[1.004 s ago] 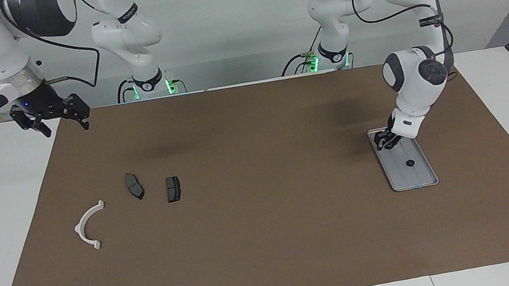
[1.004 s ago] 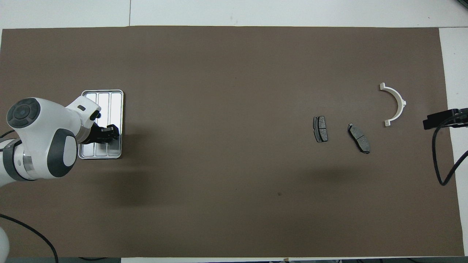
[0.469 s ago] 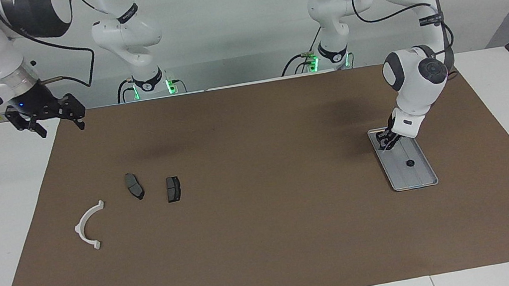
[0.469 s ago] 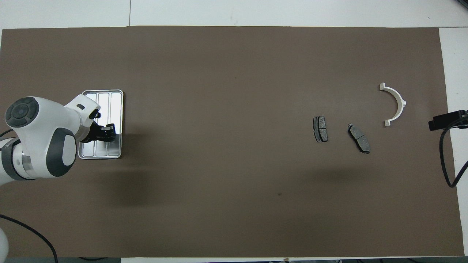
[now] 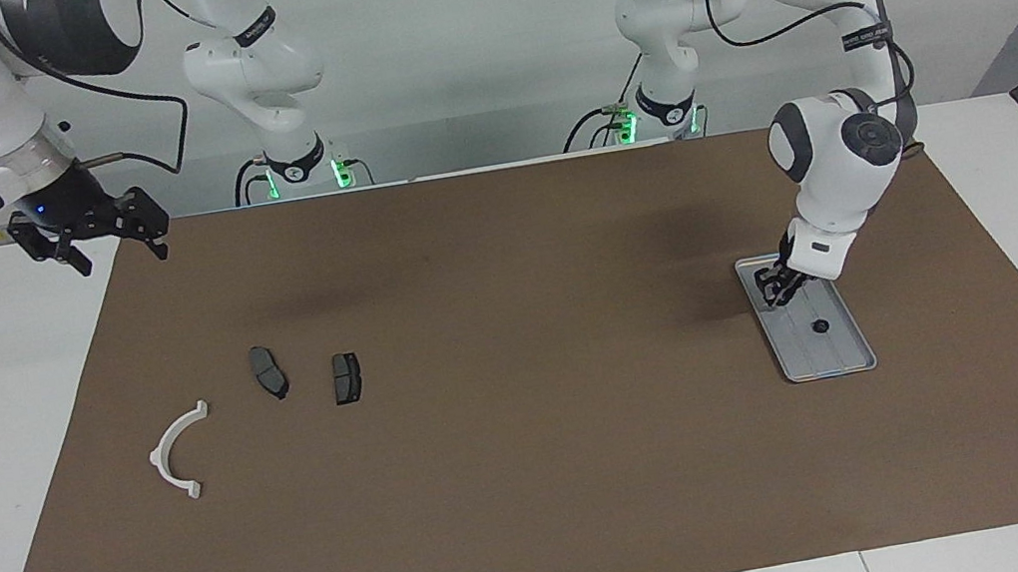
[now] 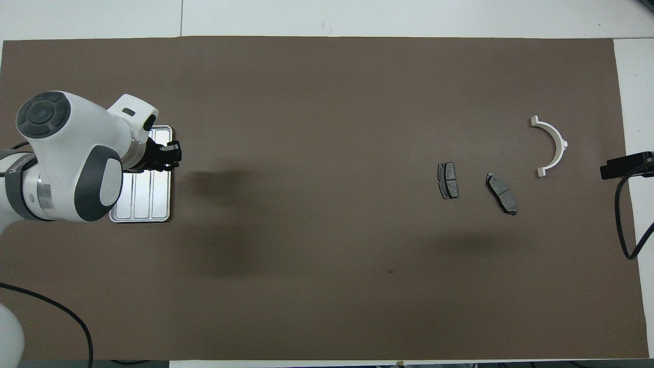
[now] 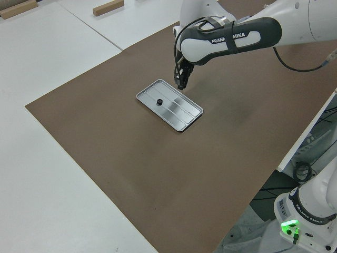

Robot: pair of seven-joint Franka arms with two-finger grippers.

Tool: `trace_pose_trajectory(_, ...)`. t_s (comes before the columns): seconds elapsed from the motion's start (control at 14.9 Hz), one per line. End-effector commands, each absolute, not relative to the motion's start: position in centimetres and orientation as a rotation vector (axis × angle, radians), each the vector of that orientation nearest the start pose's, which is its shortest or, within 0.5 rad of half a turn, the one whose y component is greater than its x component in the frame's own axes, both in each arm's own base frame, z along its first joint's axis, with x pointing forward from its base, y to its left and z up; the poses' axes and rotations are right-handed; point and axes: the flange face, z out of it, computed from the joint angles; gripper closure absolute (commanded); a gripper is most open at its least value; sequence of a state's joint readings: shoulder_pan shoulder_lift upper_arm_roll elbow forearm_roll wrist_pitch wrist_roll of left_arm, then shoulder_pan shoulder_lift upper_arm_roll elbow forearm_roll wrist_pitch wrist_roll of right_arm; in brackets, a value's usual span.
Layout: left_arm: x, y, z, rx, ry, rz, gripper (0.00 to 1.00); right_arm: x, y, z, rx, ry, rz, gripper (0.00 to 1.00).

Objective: Place bearing gear from tray to pile
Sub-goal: 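Lift the black gear with the left gripper toward the table center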

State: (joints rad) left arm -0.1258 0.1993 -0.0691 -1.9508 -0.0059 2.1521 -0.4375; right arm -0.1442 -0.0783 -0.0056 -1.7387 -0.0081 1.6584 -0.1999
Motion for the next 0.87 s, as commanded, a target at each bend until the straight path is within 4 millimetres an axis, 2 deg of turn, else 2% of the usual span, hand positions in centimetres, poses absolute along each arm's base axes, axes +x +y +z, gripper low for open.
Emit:
trace_pose_trajectory(0.0, 58.9, -17.6, 38.5, -3.1, -0.496, 0.046, 1.0, 52.7, -8.6, 59.4, -3.16, -0.119, -0.023, 0.0)
trace_pose_trajectory(0.2, 57.0, -25.0, 39.8, -3.083, -0.611, 0.034, 1.0, 52.6, -9.5, 59.2, -3.16, -0.102, -0.021, 0.0)
trace_pose_trajectory(0.4, 53.9, -32.3, 40.2, -3.082, -0.705, 0.007, 1.0, 52.6, -10.2, 59.2, -3.16, -0.115, -0.025, 0.0)
trace_pose_trajectory(0.54, 53.2, -37.5, 40.5, -3.091, -0.789, 0.021, 1.0, 52.6, -10.2, 59.2, -3.16, -0.115, -0.022, 0.0)
trace_pose_trajectory(0.6, 52.4, -40.8, 39.4, -3.081, -0.816, 0.038, 1.0, 52.6, -10.2, 59.0, -3.16, -0.115, -0.02, 0.0)
trace_pose_trajectory(0.67, 52.0, -43.0, 38.8, -3.076, -0.855, 0.039, 1.0, 52.6, -10.2, 58.9, -3.16, -0.117, -0.02, 0.0)
trace_pose_trajectory(0.74, 52.4, -43.9, 37.6, -3.068, -0.883, 0.046, 1.0, 52.7, -10.2, 58.6, -3.161, -0.117, -0.027, 0.0)
trace_pose_trajectory(0.8, 52.8, -46.1, 36.4, -3.083, -0.88, 0.041, 1.0, 52.8, -10.2, 58.4, -3.162, -0.118, -0.034, 0.0)
